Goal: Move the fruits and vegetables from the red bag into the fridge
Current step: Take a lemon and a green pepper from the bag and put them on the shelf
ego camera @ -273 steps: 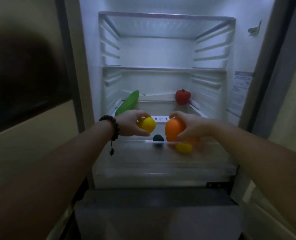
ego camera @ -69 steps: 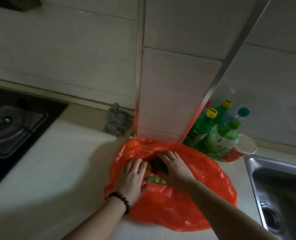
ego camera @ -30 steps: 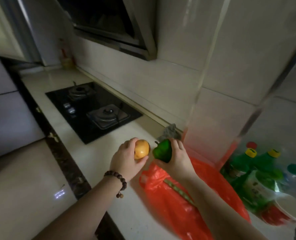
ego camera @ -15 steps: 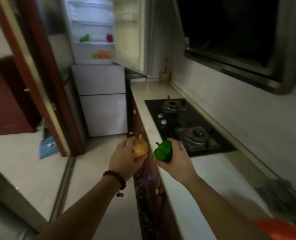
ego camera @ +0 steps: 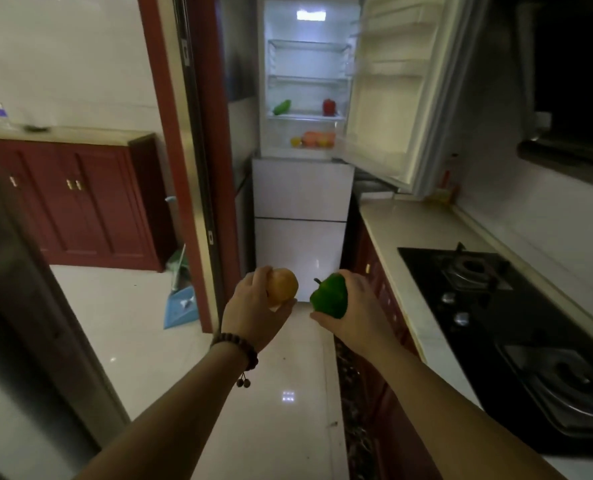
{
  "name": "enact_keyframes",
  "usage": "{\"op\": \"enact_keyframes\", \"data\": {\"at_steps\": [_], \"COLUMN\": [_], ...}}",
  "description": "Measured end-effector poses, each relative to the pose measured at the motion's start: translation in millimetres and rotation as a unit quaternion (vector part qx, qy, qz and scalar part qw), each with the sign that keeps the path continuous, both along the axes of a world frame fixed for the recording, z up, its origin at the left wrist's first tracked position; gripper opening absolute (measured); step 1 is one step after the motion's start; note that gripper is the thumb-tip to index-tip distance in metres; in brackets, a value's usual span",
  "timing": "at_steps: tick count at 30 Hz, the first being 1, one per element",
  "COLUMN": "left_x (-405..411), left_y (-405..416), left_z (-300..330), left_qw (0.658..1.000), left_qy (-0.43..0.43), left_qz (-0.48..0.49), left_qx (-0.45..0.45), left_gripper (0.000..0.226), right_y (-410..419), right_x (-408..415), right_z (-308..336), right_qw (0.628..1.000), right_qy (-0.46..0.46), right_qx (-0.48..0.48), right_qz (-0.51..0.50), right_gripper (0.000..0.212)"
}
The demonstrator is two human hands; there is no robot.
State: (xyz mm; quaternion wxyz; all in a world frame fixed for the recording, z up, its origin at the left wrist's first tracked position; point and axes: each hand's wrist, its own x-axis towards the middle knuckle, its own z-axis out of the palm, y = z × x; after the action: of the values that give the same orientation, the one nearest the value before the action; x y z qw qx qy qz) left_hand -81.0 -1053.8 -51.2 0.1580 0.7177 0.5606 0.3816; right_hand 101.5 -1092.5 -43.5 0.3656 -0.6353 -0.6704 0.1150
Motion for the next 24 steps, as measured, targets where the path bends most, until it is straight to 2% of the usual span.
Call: {"op": "enact_keyframes", "data": {"at_steps": [11,18,24], "left_x": [2.9,39.1,79.6], "left_y": [147.4,283.8,402.7], "left_z": [-8.1,-3.8,27.2], "left_qw": [1.000,0.999,0.998], "left_qy": [0.005,0.007,0.019], "left_qz": [0.015,0.033,0.061], "left_qx": [-0.001,0.001,0.016], "left_gripper": [0.067,0.068,0.066], "right_y": [159.8,300.5,421.3], "right_x": [2.8,50.4,99.7], "right_z": [-5.5,-4.2,20.3], "right_qw": [1.000,1.000,0.999], "right_qy": [0.004,0.006,0.011], "right_qx": [0.012,0.013,0.007], "right_qz": [0.020,0.020,0.029], "right_gripper": [0.080,0.085,0.086]}}
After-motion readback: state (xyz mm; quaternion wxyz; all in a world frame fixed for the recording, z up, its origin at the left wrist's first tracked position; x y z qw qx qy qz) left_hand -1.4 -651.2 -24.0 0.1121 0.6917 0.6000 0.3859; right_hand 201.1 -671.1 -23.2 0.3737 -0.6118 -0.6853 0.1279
